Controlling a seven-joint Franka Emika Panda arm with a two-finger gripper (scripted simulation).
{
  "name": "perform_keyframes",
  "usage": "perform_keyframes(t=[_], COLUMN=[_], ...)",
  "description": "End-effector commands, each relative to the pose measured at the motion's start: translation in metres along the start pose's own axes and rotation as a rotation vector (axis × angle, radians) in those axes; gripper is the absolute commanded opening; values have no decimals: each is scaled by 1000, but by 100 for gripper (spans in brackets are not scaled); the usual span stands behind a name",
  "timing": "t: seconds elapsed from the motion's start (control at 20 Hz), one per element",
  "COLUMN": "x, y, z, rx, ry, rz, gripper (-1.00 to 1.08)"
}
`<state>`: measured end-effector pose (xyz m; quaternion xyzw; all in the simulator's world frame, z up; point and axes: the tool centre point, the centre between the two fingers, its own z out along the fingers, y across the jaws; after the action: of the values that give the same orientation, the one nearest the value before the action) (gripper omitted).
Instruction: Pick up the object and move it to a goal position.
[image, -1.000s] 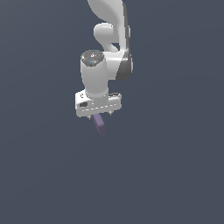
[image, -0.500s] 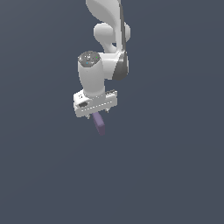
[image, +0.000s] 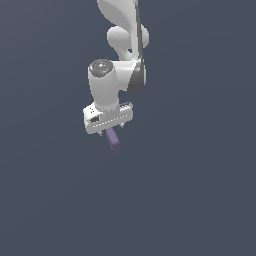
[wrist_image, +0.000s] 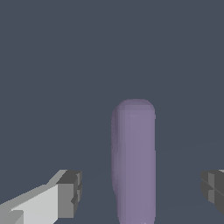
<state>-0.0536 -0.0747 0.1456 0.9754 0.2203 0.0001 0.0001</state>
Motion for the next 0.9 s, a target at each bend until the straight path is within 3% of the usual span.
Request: perform_keyframes(t=[0.0,0.75,0.8,0.85], x=[0,-1,-1,-1], y=[0,0,0,0], z=[3,50,50,50], rx=[0,0,0,0], ry=[0,0,0,0], rz=[0,-4,-4,-4], gripper=[100,100,-100,-100])
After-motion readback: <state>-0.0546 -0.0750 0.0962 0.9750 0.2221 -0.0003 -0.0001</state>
